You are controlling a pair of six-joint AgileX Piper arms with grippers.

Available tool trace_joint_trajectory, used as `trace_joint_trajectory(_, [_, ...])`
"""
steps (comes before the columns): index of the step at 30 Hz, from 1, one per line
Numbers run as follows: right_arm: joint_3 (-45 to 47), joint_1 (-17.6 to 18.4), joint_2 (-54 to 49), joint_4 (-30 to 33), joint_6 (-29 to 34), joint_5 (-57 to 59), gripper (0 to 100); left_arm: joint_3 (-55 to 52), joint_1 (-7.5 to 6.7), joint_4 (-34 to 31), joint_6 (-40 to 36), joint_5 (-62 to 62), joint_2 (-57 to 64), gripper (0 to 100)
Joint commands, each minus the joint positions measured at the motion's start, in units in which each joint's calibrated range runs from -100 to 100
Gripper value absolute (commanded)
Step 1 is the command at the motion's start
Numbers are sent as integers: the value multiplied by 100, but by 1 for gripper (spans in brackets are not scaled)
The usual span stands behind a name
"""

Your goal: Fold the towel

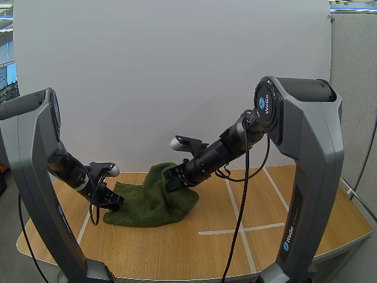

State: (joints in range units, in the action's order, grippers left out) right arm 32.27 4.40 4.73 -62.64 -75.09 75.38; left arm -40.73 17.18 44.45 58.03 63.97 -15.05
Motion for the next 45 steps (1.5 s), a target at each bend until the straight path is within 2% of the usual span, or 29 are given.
trace_joint_trajectory(1, [-7,2,-201,185,-54,-114,0,-24,-2,-31,24,-240,-104,0])
trace_joint_trajectory(9, [-7,-53,-225,1219,360,-571,0,-24,-2,49,-12,-276,129,0])
trace_joint_trajectory(15, [9,-419,-225,1435,467,-549,0,-24,-2,-154,-91,-707,174,0])
trace_joint_trajectory(19, [9,-524,-225,1501,467,-453,0,-24,-2,-40,-126,-689,173,0])
trace_joint_trajectory(25, [9,-525,-225,1490,467,-410,0,63,-2,327,-91,209,512,0])
trace_joint_trajectory(29, [9,-525,-225,1489,467,-237,0,192,-30,1058,239,1298,827,0])
trace_joint_trajectory(31, [9,-525,-225,1489,467,-185,0,229,-112,1251,279,1766,856,0])
trace_joint_trajectory(33, [9,-525,-225,1489,467,-185,0,229,-261,1278,279,1787,828,0])
trace_joint_trajectory(38, [9,-525,-225,1489,467,-151,0,229,-782,1304,285,1604,699,0])
trace_joint_trajectory(41, [9,-525,-225,1489,467,-151,0,229,-1045,1289,285,1225,547,0])
trace_joint_trajectory(43, [9,-525,-225,1489,467,-151,0,229,-1153,1262,285,1015,403,0])
trace_joint_trajectory(45, [9,-525,-225,1489,467,-151,0,229,-1191,1262,227,783,225,0])
